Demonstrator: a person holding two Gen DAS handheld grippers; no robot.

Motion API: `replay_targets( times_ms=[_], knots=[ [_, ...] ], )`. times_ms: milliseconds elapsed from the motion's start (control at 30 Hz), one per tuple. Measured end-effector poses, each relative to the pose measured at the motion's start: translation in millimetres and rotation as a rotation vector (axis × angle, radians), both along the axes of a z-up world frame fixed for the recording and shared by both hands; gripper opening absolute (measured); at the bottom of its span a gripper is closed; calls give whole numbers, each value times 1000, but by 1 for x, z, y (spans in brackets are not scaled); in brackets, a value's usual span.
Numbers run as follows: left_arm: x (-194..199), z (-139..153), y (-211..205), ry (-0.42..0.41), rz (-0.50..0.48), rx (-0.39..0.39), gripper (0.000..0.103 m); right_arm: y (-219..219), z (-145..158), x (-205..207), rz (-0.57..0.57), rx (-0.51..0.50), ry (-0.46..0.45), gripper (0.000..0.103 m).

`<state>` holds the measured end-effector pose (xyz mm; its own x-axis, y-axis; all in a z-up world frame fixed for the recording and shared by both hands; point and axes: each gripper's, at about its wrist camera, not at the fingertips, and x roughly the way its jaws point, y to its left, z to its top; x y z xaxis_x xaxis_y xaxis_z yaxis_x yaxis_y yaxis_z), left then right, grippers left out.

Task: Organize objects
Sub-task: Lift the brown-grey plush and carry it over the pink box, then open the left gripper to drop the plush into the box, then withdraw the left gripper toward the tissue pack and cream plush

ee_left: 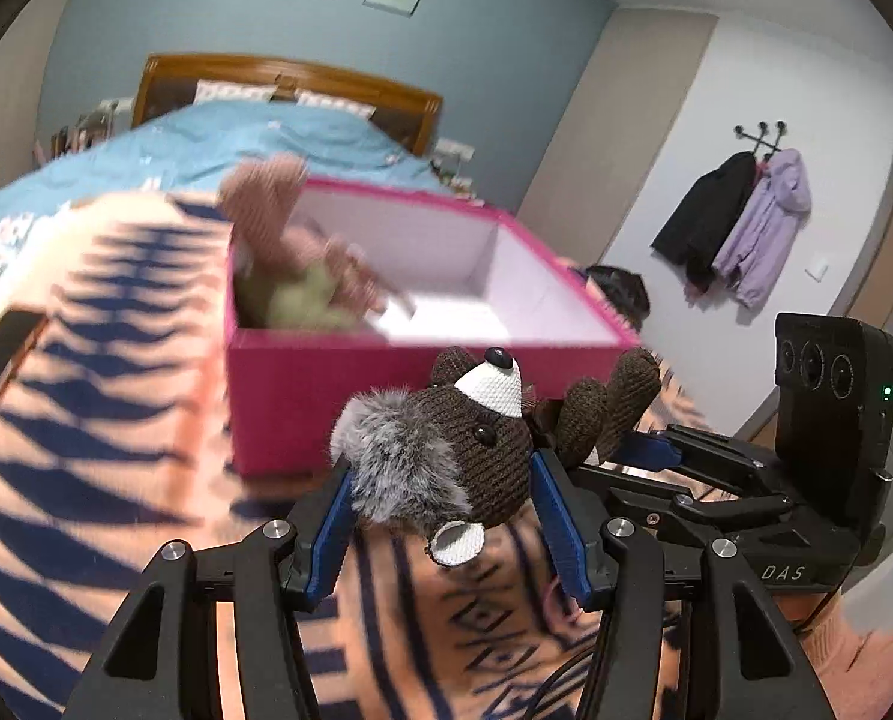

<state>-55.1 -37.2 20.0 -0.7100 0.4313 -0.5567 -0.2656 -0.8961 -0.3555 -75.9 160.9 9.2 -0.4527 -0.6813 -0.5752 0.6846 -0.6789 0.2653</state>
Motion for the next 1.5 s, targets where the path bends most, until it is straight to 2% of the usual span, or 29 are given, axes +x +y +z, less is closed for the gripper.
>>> replay_targets(
  times_ms=[233, 600, 1133, 1233, 1367, 1433, 1500],
  knots=[
    [-21, 30, 11, 77, -6, -12, 57, 0, 34, -13, -42, -23, 88, 52],
    [-59, 38, 12, 82, 17, -22, 57, -7, 45, -57, -66, -29, 96, 52],
    [-95, 8, 15, -19, 30, -54, 57, -11, 22, -94, -101, -8, -4, 54],
    [-100, 3, 15, -36, 36, -59, 56, -12, 17, -102, -128, 9, -27, 57],
    [-98, 3, 14, -33, 55, -68, 56, -10, 10, -111, -156, 16, -49, 58],
    [-96, 4, 13, -24, 56, -66, 56, -7, 9, -112, -174, 11, -48, 63],
    [-95, 6, 13, -14, 57, -65, 56, -3, 10, -112, -182, 2, -44, 64]
  ],
)
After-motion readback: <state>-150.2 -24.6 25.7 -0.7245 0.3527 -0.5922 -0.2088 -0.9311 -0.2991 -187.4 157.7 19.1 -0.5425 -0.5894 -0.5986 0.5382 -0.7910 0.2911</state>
